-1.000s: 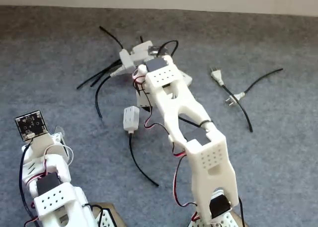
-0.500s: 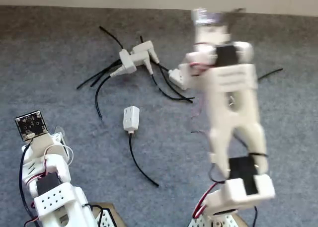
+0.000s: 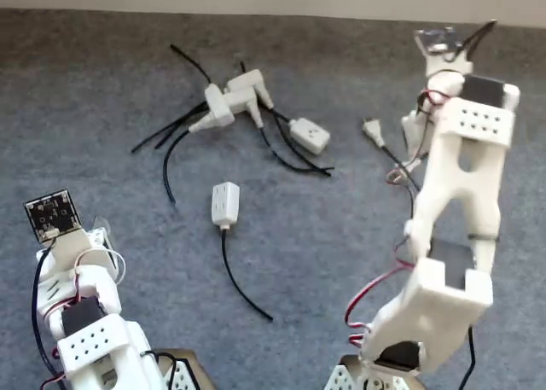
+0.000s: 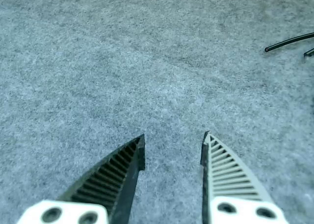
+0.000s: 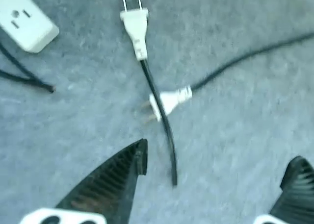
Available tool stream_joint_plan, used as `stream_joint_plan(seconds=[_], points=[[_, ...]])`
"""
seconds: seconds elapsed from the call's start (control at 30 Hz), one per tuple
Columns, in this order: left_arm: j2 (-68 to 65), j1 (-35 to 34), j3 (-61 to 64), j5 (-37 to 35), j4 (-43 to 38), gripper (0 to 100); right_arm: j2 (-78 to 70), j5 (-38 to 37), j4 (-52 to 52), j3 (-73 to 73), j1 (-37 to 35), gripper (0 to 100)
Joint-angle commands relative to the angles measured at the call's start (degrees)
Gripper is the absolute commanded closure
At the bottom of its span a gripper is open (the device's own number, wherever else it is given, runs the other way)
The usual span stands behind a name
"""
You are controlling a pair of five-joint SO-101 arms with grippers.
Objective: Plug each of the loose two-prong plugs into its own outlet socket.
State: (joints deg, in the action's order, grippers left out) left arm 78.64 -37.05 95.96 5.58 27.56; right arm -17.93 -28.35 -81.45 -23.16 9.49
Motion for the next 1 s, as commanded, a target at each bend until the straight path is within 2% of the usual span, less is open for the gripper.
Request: stream_joint_plan(seconds=[0.0, 0.1, 0.23, 0.4, 0.53, 0.73, 0.97], points=[[0.7, 1.2, -0.9, 0.0, -0.8, 80, -3.9, -3.3, 11.6, -0.7, -2.6, 59.9], [0.7, 1.2, -0.9, 0.0, -0.8, 80, -8.1, -3.3, 16.2, -2.9, -3.6, 59.9], [0.7, 1.2, -0.9, 0.0, -0.8, 80, -15.2, -3.1, 16.6, -7.0, -5.1, 59.9], [0.7, 1.2, -0.9, 0.0, -0.8, 80, -26.9, 3.5, 20.6, -16.6, -5.1, 59.9], [0.7, 1.2, -0.9, 0.0, -0.8, 80, -35.6, 5.3, 20.6, -28.0, -4.8, 59.9], [0.7, 1.2, -0.9, 0.0, -0.8, 80, -44.5, 5.3, 11.2, -44.1, -7.8, 59.9], [0.7, 1.2, -0.9, 0.0, -0.8, 80, -45.9, 5.3, -3.2, -62.7, -9.2, 59.9]])
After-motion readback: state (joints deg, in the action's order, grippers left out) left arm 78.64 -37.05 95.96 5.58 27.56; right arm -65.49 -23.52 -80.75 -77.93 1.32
